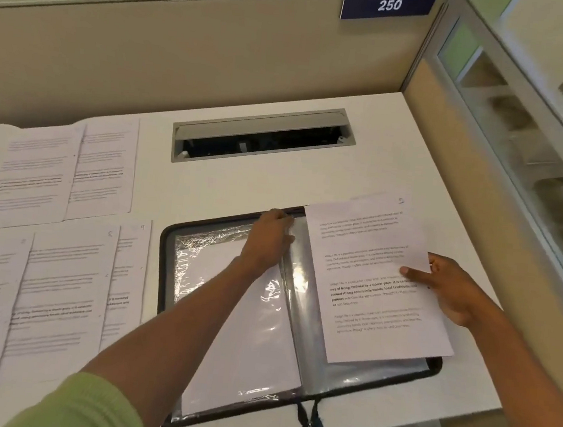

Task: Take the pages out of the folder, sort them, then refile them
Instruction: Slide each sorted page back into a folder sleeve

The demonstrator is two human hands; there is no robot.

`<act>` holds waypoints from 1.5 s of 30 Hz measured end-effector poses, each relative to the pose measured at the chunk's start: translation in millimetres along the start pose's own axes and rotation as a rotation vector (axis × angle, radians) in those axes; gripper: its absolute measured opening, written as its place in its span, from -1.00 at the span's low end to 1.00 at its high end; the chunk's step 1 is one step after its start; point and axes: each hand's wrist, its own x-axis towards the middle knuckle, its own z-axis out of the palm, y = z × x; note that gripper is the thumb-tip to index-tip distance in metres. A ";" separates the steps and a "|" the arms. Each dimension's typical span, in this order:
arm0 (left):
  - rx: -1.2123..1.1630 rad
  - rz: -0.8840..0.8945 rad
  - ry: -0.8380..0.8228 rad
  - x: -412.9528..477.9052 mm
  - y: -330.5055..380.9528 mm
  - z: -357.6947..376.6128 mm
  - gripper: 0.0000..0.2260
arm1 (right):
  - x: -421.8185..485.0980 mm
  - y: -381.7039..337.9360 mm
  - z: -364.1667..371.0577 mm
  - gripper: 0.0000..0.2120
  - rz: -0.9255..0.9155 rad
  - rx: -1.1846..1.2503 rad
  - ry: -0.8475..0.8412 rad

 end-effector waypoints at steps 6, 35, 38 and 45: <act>0.133 0.046 -0.035 29.2 8.1 -0.2 -0.71 | -0.8 -1.0 -14.0 -0.58 -0.008 0.025 0.050; 0.236 0.316 0.403 27.1 -7.1 12.6 -0.98 | 61.4 -182.0 52.8 -0.69 -0.690 -0.270 0.258; 0.230 0.338 0.358 26.9 -9.8 15.4 -0.93 | 71.5 -199.3 68.5 -0.72 -0.757 -0.345 0.225; 0.243 0.391 0.342 21.4 -17.9 14.7 -0.88 | 97.4 -219.6 98.8 -0.73 -0.749 -0.480 0.075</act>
